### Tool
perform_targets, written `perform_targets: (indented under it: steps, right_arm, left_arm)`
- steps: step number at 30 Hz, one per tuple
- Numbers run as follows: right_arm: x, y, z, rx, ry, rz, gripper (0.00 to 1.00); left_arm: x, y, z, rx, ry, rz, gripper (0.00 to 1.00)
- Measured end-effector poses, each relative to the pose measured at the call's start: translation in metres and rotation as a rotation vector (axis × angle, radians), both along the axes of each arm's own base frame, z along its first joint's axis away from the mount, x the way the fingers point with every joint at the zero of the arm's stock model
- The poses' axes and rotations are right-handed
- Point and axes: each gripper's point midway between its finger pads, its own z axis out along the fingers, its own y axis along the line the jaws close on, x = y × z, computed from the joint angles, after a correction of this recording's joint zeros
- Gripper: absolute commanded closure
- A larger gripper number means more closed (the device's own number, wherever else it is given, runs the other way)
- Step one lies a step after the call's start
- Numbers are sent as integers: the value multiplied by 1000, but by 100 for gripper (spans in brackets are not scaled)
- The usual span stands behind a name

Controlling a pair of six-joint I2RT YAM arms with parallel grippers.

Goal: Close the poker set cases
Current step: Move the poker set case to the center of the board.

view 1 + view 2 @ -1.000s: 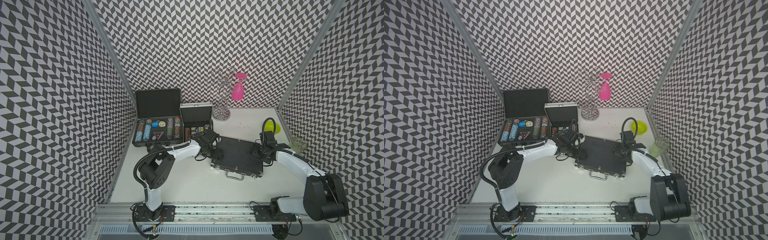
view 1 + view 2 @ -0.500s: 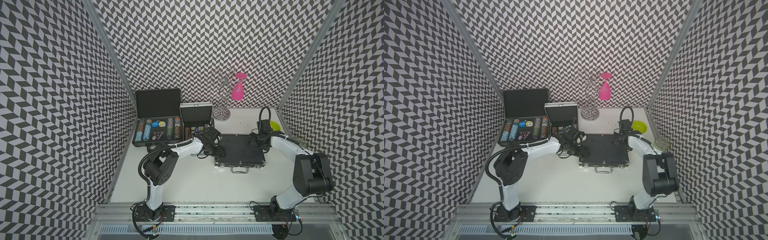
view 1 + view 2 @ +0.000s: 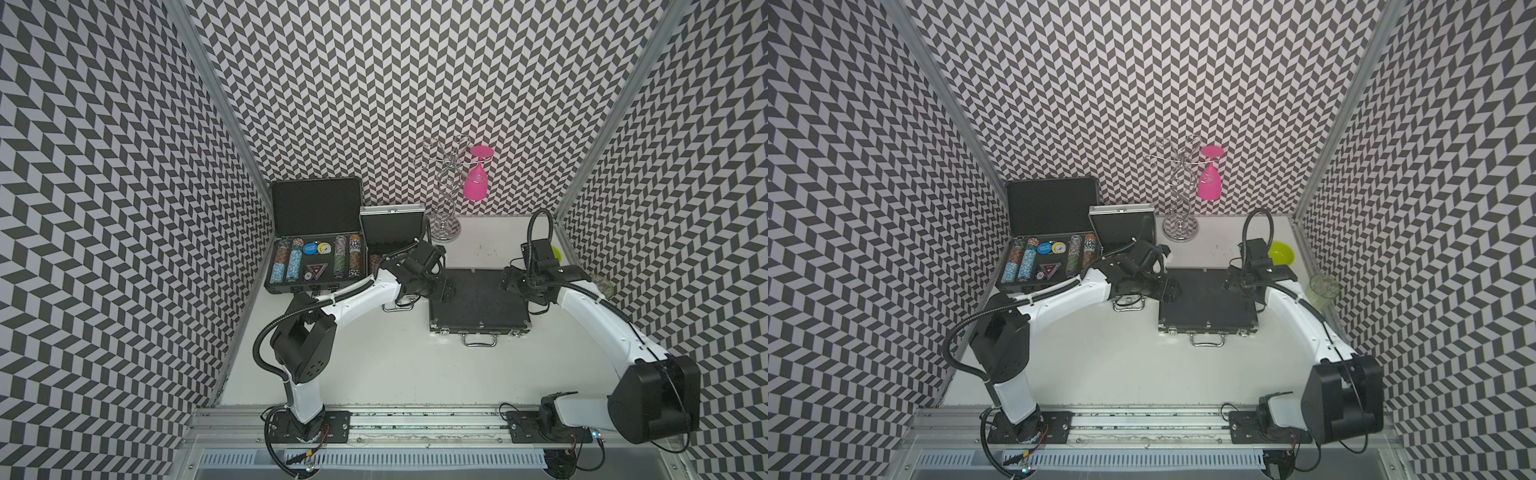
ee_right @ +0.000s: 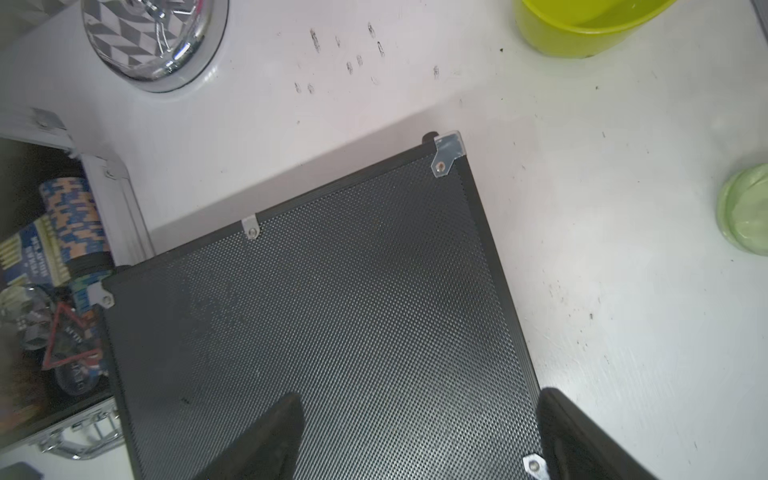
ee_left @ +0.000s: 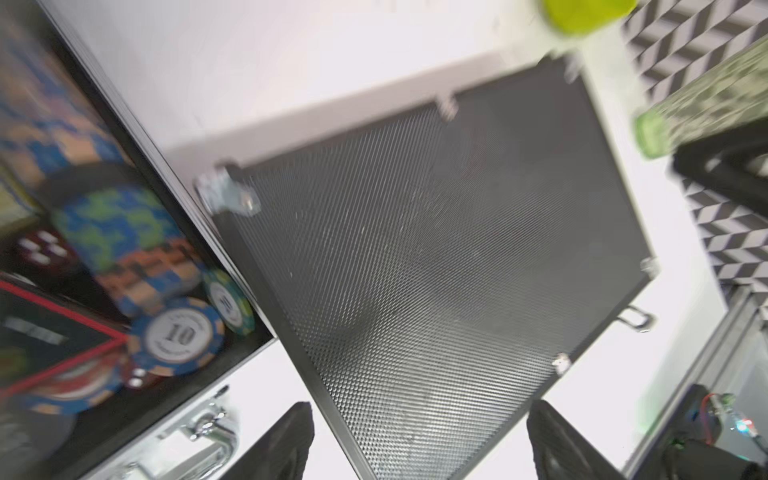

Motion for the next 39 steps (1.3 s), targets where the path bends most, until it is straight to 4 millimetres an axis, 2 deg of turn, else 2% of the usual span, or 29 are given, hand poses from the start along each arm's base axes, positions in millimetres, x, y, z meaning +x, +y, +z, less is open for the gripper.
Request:
perform_targets:
  steps: [3,5,8,11,14,17,20,23,25,29,32,35,39]
  right_arm:
    - [-13,4,1,34,10,7,25]
    - [-23,8,-5,66,31,12,33]
    - [-44,13,-24,113,89,7,44]
    - [-68,14,-44,144,160,-20,53]
    - [-82,14,-53,164,203,-48,58]
    - [-84,14,-54,171,212,-62,58]
    - [-85,10,-57,155,210,-85,61]
    - [-89,8,-67,147,227,-99,75]
    - [-93,8,-77,151,252,-106,79]
    - [-101,8,-95,156,283,-117,80]
    - [-98,9,-96,159,270,-120,80]
    - [-96,9,-97,160,266,-121,77]
    - [-96,8,-90,147,277,-116,71]
  left_arm:
    - [-4,-9,20,-45,-39,-22,27]
    - [-9,-19,22,-70,-45,-50,33]
    - [-15,-39,10,-80,-22,-98,41]
    - [-18,-53,-15,-64,9,-127,48]
    - [-21,-55,-42,-29,54,-134,54]
    - [-24,-50,-58,-6,81,-131,55]
    - [-24,-47,-63,0,89,-125,53]
    - [-22,-48,-60,-9,84,-125,54]
    - [-19,-55,-50,-25,69,-130,57]
    - [-6,-80,-13,-95,1,-149,59]
    - [-6,-91,1,-122,-24,-163,58]
    - [-9,-97,-4,-119,-17,-176,57]
    - [-15,-101,-26,-86,12,-189,56]
